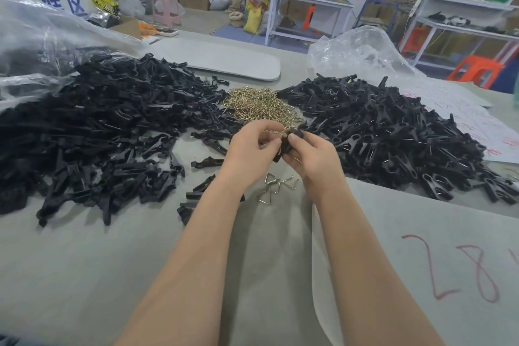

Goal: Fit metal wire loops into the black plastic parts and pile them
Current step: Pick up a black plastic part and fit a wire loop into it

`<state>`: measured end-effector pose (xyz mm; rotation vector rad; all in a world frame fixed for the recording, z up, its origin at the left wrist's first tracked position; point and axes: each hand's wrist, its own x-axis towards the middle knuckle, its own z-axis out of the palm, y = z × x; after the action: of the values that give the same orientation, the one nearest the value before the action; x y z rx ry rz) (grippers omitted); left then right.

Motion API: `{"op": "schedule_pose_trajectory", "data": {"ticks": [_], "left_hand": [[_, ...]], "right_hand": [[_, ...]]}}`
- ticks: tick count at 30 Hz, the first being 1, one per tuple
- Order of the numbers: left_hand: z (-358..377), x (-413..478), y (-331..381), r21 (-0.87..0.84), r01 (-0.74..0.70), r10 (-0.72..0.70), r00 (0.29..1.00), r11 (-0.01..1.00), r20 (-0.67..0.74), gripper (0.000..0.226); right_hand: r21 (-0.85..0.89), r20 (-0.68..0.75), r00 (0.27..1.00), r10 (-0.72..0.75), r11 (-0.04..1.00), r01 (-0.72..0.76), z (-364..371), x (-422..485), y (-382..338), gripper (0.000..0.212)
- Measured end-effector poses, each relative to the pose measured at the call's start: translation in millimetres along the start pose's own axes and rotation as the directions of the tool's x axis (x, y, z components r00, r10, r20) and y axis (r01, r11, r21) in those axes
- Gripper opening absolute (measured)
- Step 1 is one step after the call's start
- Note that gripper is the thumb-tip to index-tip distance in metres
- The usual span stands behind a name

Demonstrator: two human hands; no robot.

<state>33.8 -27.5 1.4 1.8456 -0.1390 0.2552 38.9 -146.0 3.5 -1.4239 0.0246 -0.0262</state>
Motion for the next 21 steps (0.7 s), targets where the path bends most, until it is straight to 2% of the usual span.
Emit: {"op": "schedule_pose_trajectory", "data": {"ticks": [4, 7, 10, 13, 17, 21], "left_hand": [[1.2, -0.2, -0.5, 0.027, 0.043, -0.041, 0.998, 0.999, -0.052, 0.017], [1.2, -2.0, -1.1, 0.09, 0.049, -0.048, 0.999, 0.995, -0.018, 0.022], [0.8, -1.8, -0.7, 0.134, 0.059, -0.061, 0.998, 0.989, 0.012, 0.025], [1.9, -1.6, -1.1, 0.103, 0.089, -0.091, 0.996, 0.991, 0.016, 0.022], [2.8, 0.1, -2.4, 0.014, 0.12, -0.119, 0.991, 0.993, -0.057, 0.012], [2.8, 2.0, -1.4, -0.042, 0.145, -0.15, 0.977, 0.989, -0.152, 0.017]], "right_hand": [[0.011, 0.007, 1.0, -0.016, 1.0, 0.016, 0.7, -0.9, -0.4, 0.022], [-0.008, -0.006, 0.999, -0.043, 0.999, 0.043, 0.9, 1.7, 0.8, 0.021], [-0.012, -0.044, 0.997, -0.062, 0.998, 0.062, 0.6, 1.8, 2.1, 0.031], [-0.149, -0.095, 0.98, -0.172, 0.976, 0.157, -0.1, 1.6, 4.4, 0.018], [-0.454, -0.156, 0.933, -0.325, 0.862, 0.225, -1.9, 1.2, 5.4, 0.015], [-0.625, 0.034, 0.882, -0.471, 0.679, 0.386, 7.2, -5.6, 6.9, 0.025]]}}
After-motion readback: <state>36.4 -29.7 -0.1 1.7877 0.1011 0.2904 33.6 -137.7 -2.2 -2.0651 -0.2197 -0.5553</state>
